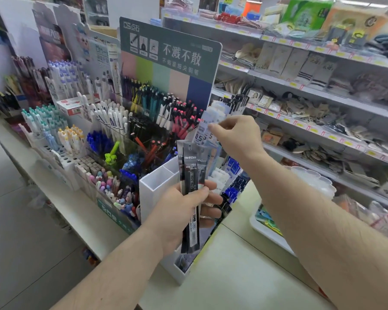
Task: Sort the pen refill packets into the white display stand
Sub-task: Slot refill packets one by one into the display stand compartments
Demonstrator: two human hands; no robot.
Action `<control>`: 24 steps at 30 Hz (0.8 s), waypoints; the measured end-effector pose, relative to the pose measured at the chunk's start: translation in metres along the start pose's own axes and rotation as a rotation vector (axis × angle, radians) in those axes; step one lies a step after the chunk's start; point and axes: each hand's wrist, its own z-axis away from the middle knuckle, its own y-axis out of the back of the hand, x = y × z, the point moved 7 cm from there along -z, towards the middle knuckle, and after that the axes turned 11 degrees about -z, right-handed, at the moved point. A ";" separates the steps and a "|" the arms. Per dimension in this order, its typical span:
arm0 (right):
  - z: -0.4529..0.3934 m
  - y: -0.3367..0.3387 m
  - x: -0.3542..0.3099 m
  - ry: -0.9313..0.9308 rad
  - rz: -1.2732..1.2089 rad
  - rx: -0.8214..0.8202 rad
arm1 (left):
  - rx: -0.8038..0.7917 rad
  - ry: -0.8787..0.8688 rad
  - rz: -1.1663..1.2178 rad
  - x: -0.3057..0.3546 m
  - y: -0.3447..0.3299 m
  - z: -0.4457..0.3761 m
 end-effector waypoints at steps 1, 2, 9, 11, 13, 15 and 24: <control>0.012 0.011 0.000 -0.017 -0.100 0.034 | -0.029 0.019 0.016 -0.002 -0.005 0.000; 0.026 0.022 0.004 -0.066 -0.208 0.050 | -0.056 0.041 0.038 -0.003 -0.010 0.000; 0.119 0.005 0.047 -0.450 -0.498 -0.343 | -0.248 0.112 0.049 -0.021 -0.039 -0.003; 0.131 -0.002 0.056 -0.473 -0.559 -0.375 | -0.307 0.099 0.001 -0.026 -0.047 -0.004; 0.135 0.002 0.063 -0.460 -0.565 -0.321 | -0.363 0.098 -0.021 -0.031 -0.052 -0.003; 0.136 0.010 0.070 -0.480 -0.604 -0.249 | -0.413 0.115 0.008 -0.035 -0.054 -0.003; 0.150 0.025 0.084 -0.503 -0.650 -0.118 | -0.384 0.144 -0.052 -0.050 -0.059 0.001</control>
